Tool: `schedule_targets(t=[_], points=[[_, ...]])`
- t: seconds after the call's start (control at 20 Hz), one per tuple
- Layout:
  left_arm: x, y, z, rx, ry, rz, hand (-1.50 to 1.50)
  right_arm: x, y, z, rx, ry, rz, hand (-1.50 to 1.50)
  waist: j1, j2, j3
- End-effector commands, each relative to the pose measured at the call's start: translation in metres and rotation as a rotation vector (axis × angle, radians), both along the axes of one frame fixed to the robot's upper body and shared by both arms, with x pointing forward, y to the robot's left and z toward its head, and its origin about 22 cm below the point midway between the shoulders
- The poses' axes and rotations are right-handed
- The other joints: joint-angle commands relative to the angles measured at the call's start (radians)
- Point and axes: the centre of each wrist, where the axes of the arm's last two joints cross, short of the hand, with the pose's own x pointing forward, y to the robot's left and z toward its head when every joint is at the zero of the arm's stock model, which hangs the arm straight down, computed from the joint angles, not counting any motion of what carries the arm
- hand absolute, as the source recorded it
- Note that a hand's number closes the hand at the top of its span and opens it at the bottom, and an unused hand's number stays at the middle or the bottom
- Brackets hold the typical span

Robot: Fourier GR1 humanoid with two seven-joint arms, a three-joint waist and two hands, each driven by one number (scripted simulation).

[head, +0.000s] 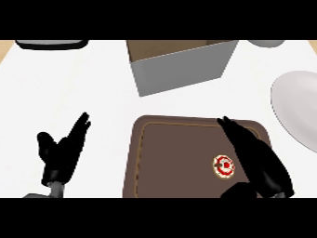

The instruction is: Pick the cupcake from the tray and place it in the plate

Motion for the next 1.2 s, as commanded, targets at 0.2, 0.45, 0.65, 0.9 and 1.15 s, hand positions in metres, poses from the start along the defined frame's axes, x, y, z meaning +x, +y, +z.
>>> schedule_targets(t=[0.2,0.45,0.65,0.9,1.15], points=[[0.02,0.002,-0.014,-0.014,0.039,0.008,0.0,0.008,0.008,-0.024,-0.101,0.083,0.091,1.5,-0.006,0.007,-0.007],[-0.011,-0.006,-0.036,-0.014,0.052,0.007,0.0,0.002,0.003,-0.036,-0.13,-0.005,0.126,1.5,-0.005,0.005,-0.006],[0.005,-0.006,-0.005,-0.019,0.055,-0.005,0.0,0.01,-0.011,-0.044,-0.155,-0.023,0.133,1.5,-0.003,0.005,-0.006],[0.011,-0.004,-0.022,-0.014,0.048,0.005,0.0,-0.028,0.035,-0.042,-0.148,-0.088,0.042,1.5,-0.012,0.005,-0.007],[-0.003,0.018,-0.008,-0.014,0.065,0.014,0.0,-0.064,0.052,-0.035,-0.058,-0.217,-0.053,1.5,-0.012,0.002,-0.006]])
